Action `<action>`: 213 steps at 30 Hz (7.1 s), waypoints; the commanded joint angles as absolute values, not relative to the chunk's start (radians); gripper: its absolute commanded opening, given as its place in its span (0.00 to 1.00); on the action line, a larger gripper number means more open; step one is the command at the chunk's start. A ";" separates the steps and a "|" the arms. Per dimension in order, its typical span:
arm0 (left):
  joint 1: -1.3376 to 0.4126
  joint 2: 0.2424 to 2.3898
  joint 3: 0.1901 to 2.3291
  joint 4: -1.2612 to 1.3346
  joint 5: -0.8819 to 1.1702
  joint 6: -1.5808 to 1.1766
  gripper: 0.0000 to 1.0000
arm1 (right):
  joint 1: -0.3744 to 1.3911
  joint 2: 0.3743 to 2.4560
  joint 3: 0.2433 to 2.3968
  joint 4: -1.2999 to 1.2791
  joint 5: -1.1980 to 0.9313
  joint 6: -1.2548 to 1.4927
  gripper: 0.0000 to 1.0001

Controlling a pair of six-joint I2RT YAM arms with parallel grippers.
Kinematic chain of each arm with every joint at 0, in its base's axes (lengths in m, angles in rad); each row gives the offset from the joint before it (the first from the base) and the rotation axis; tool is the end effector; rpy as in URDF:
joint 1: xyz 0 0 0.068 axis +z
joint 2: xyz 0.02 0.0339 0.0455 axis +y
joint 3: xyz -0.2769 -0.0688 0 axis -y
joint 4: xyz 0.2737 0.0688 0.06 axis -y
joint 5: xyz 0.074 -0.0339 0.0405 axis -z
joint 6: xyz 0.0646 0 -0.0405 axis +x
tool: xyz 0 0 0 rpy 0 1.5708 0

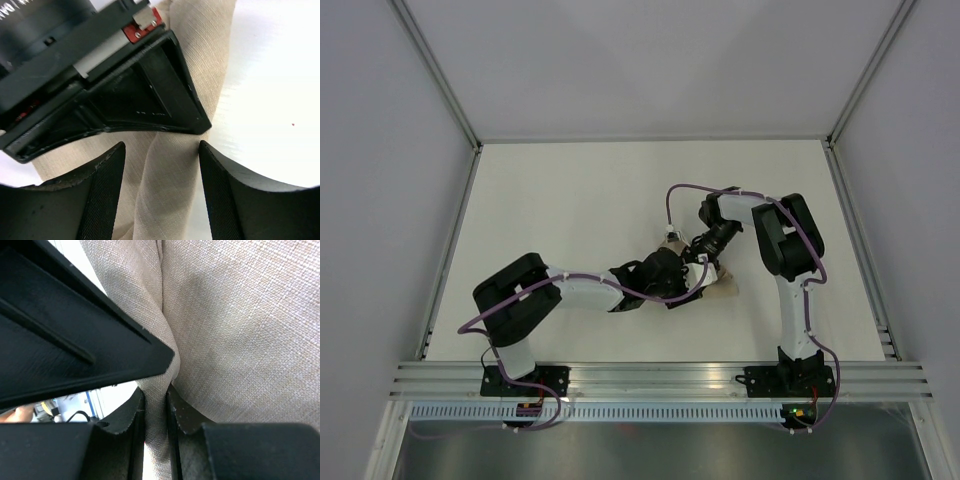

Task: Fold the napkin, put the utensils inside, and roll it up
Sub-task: Roll the napkin at the center of the board.

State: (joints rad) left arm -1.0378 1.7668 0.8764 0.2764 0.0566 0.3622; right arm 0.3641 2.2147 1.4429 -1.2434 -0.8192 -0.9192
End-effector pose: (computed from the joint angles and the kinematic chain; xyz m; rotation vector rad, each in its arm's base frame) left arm 0.2031 -0.3515 0.1303 1.4540 1.6756 -0.4405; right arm 0.3322 0.1771 0.0804 1.3849 -2.2902 -1.2770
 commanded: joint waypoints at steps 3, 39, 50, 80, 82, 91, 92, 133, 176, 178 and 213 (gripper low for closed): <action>-1.046 1.710 0.838 0.281 0.087 0.368 0.67 | 0.368 2.306 1.420 -1.083 -0.594 -0.966 0.10; -0.993 1.874 0.937 0.132 0.290 0.282 0.02 | 0.324 2.134 1.399 -0.994 -0.724 -0.819 0.59; -0.879 1.937 1.006 0.049 0.598 0.198 0.02 | 0.103 1.882 1.313 -0.687 -0.801 -0.543 0.68; -0.764 2.143 1.249 -0.212 0.810 0.103 0.02 | 0.478 1.141 0.514 -0.095 -0.395 -0.811 0.71; -0.761 2.143 1.247 -0.213 0.808 0.106 0.02 | 0.524 1.140 0.482 -0.072 -0.358 -0.818 0.71; -0.761 2.154 1.252 -0.210 0.811 0.101 0.02 | 0.643 1.175 0.387 0.081 -0.181 -0.830 0.70; -0.761 2.154 1.252 -0.209 0.813 0.100 0.02 | 0.646 1.196 0.394 0.083 -0.179 -0.830 0.69; -0.626 1.531 0.787 0.452 0.168 -0.146 0.51 | 0.459 1.650 0.868 -0.542 -0.535 -0.896 0.09; -1.120 1.879 0.795 0.678 -0.288 0.745 0.72 | 0.268 2.207 1.388 -1.038 -0.666 -1.049 0.11; -1.120 1.897 0.822 0.609 -0.269 0.758 0.72 | 0.268 2.217 1.402 -1.045 -0.666 -1.048 0.12; -1.019 2.000 1.063 0.057 0.181 0.425 0.06 | 0.124 1.941 1.413 -0.979 -0.733 -0.907 0.76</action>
